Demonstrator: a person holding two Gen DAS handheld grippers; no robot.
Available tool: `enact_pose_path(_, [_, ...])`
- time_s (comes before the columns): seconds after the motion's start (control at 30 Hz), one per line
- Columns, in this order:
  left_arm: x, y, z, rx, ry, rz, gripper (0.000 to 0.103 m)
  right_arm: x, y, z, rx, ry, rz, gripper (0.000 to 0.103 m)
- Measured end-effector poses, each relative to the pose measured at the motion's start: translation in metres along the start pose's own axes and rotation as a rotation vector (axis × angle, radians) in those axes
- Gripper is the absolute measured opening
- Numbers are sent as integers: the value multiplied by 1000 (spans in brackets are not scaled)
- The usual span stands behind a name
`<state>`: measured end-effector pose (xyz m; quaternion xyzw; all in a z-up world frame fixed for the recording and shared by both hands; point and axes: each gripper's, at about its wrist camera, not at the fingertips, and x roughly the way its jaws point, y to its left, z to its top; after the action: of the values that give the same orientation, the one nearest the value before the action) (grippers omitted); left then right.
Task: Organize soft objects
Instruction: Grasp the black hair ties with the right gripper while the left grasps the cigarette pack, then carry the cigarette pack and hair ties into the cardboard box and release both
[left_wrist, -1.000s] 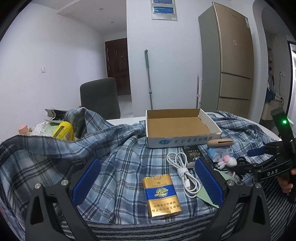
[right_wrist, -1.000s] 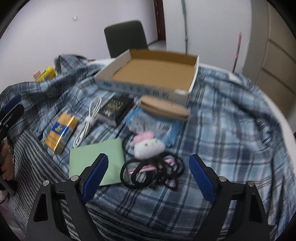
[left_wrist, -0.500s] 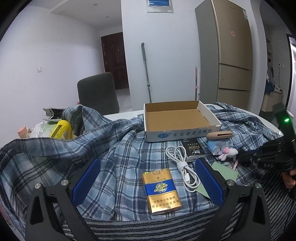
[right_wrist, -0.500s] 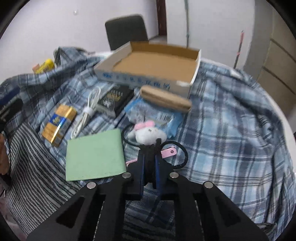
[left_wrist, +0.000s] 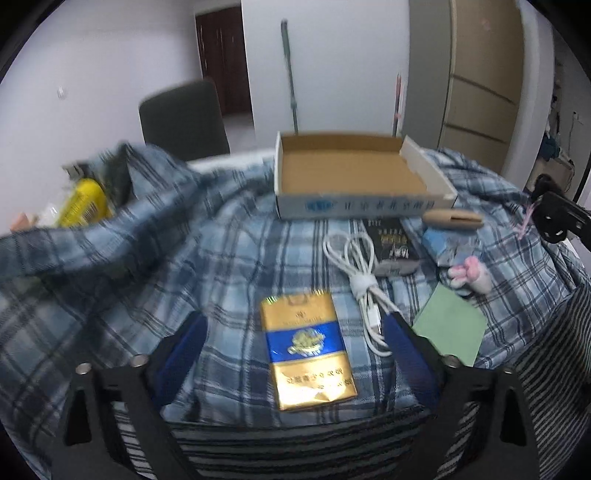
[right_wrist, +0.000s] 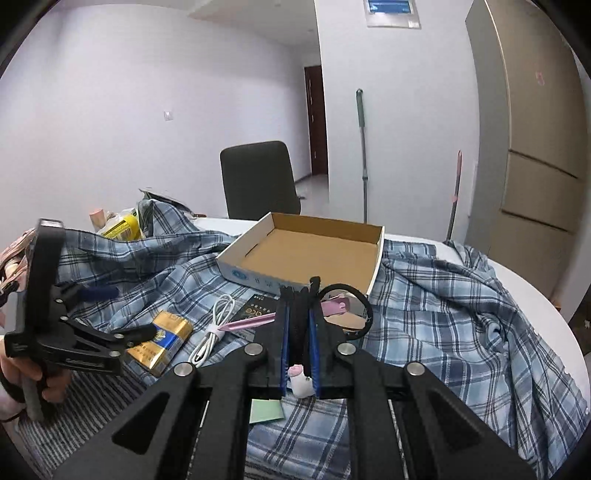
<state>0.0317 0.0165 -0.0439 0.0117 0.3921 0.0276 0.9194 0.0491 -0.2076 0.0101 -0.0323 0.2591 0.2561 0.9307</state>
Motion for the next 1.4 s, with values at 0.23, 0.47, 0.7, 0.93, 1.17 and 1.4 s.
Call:
enact_pose_path(0.23, [34, -2, -2, -38, 137, -10, 86, 13, 3, -16, -7, 42, 22, 9])
enact_pose_path(0.47, [56, -5, -11, -31, 229, -16, 63, 19, 2, -23, -12, 67, 33, 9])
enact_pose_path(0.7, [48, -1, -14, -42, 181, -37, 53, 20, 3, -24, -18, 70, 22, 9])
enact_pose_path(0.93, [-6, -4, -13, -10, -59, -44, 53, 13, 5, -22, -31, 38, -8, 9])
enact_pose_path(1.17, [-86, 8, -1, -86, -394, -105, 53, -16, 12, 3, -32, -42, -1, 9])
enact_pose_path(1.4, [-140, 4, 33, -54, -644, -92, 54, -50, 15, 58, -20, -228, -16, 9])
